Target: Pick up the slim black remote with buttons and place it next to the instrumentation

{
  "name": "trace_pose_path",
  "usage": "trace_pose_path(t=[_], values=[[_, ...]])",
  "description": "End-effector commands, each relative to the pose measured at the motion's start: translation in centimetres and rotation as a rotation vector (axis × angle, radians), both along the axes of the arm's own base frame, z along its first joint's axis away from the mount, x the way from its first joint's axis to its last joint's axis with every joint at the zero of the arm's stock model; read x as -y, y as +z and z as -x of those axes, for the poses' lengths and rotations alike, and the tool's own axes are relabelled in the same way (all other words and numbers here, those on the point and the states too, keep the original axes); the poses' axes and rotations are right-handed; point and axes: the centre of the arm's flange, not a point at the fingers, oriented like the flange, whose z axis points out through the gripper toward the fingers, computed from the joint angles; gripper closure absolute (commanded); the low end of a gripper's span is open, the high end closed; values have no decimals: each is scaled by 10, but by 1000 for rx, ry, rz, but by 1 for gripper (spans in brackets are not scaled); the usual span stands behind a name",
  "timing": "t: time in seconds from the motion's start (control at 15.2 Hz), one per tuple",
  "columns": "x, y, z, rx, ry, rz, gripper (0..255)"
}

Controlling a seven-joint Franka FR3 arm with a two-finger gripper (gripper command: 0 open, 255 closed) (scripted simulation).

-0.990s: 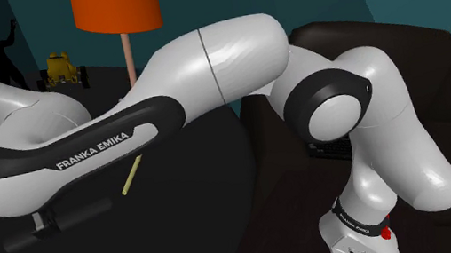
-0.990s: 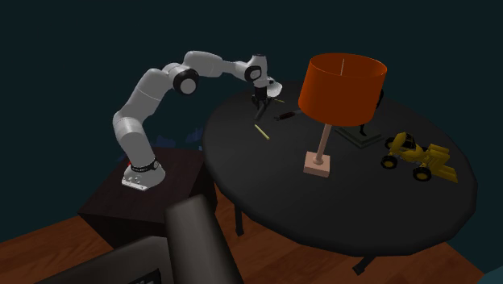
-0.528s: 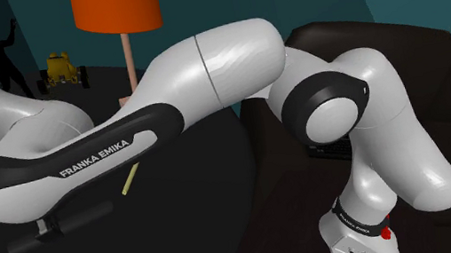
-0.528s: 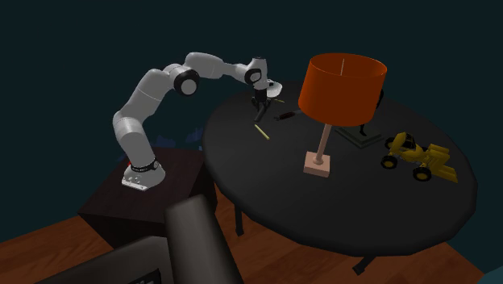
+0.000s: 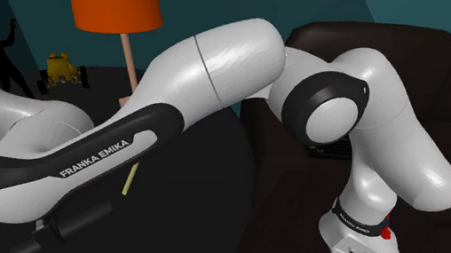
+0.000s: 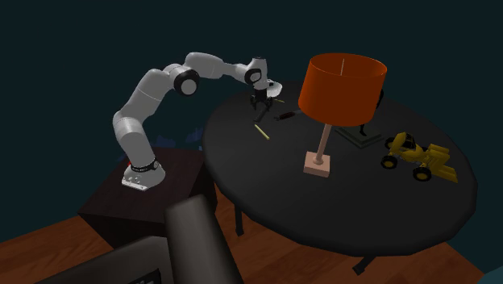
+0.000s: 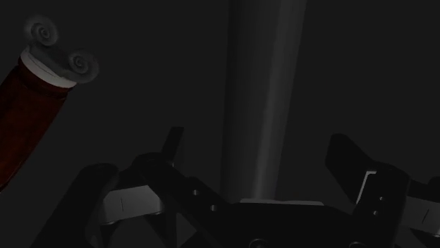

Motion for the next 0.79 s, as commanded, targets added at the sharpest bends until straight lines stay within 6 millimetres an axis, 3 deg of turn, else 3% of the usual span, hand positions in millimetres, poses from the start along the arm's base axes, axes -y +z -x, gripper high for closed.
trace_pose_path(t=[0.0,0.2,0.73], values=[[0,13,1,0,0,0,0],[-1,50,4,0,0,0,0],[-1,50,4,0,0,0,0]])
